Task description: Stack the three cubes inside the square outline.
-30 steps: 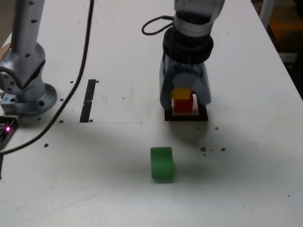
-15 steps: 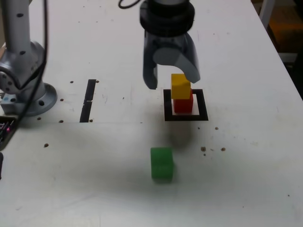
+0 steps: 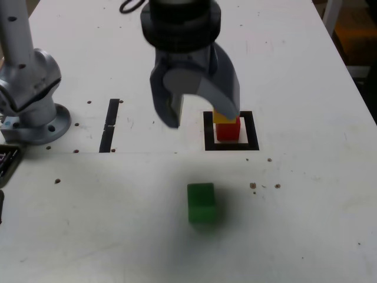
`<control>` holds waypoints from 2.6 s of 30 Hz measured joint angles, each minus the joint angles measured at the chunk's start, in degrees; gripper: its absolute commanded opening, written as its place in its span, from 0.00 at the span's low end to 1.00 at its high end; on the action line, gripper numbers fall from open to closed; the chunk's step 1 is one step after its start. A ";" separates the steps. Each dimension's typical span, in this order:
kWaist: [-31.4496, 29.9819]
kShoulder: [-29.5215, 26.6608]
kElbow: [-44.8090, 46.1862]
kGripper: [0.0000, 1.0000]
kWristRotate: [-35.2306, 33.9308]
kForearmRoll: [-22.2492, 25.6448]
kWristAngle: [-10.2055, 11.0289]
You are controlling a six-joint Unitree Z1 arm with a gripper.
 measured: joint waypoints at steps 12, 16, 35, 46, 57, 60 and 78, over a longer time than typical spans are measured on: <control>-2.95 5.58 -0.05 0.75 -2.26 -2.10 -3.17; -3.01 7.00 0.08 0.75 -2.26 -2.57 -3.67; -5.40 10.75 2.67 0.75 -2.26 -6.86 -6.46; -5.91 15.03 1.80 0.75 -2.12 -8.44 -7.04; -5.91 18.06 1.10 0.62 -1.81 -10.34 -7.50; -5.91 18.07 2.39 0.50 -1.88 -11.50 -8.20; -5.97 14.40 1.81 0.21 -6.50 -8.20 -4.10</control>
